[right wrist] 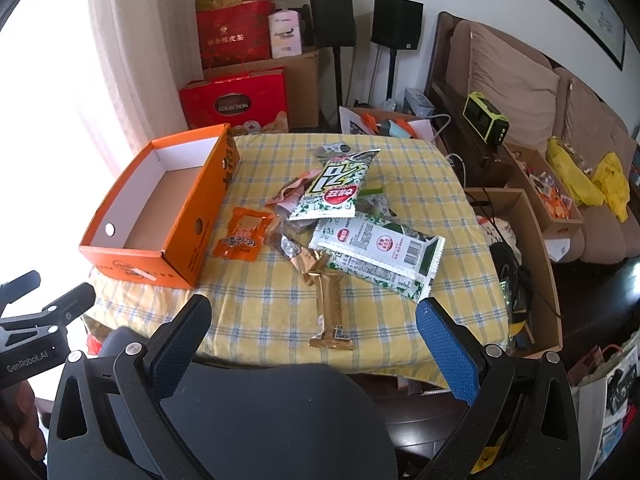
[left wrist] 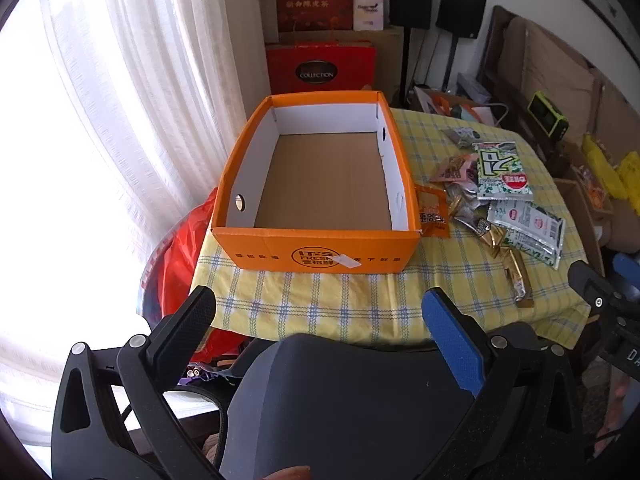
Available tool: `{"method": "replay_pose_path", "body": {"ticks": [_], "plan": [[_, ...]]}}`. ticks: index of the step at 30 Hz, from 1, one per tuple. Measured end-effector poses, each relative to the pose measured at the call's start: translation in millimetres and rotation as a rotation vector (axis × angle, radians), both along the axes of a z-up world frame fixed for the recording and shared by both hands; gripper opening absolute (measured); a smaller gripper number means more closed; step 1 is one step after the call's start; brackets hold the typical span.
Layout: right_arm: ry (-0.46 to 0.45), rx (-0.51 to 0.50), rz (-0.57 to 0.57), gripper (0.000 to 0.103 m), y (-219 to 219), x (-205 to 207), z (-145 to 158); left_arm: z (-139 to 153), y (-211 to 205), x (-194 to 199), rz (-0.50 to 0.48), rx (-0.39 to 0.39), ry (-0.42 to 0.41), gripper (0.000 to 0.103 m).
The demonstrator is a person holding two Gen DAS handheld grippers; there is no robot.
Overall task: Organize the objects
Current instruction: 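Move the left gripper toward the green-white seaweed packet on the table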
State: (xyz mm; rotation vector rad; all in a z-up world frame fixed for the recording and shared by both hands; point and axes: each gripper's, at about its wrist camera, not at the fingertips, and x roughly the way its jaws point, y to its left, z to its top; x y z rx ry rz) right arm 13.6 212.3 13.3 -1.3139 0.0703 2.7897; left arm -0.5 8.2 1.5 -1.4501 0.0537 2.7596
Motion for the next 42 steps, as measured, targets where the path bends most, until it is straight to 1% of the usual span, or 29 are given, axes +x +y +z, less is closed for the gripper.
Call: {"method": "replay_pose_path", "body": {"ticks": [7,12,23,26,34,38,40,42], "plan": [[-0.002,0.002,-0.005,0.103,2,-1,-1,-1,4,-3,-0.012,-0.001,-0.001,0.103],[-0.007,0.003,-0.009,0.103,5,-2,-3,0,10,-8,-0.039,0.002,0.01,0.103],[-0.007,0.021,-0.037,0.103,19,-15,-6,15,20,-27,-0.131,0.106,0.092,0.103],[0.0,0.028,-0.048,0.103,25,-19,-6,16,21,-34,-0.138,0.128,0.087,0.103],[0.015,0.04,-0.07,0.103,37,-33,-4,10,32,-50,-0.145,0.137,0.07,0.102],[0.035,0.04,-0.065,0.103,43,-41,-3,7,36,-60,-0.138,0.17,0.074,0.102],[0.048,0.062,-0.059,0.103,45,-47,-4,5,39,-66,-0.131,0.174,0.085,0.102],[0.045,0.074,-0.061,0.103,48,-55,-5,2,44,-73,-0.137,0.172,0.075,0.101]]}}
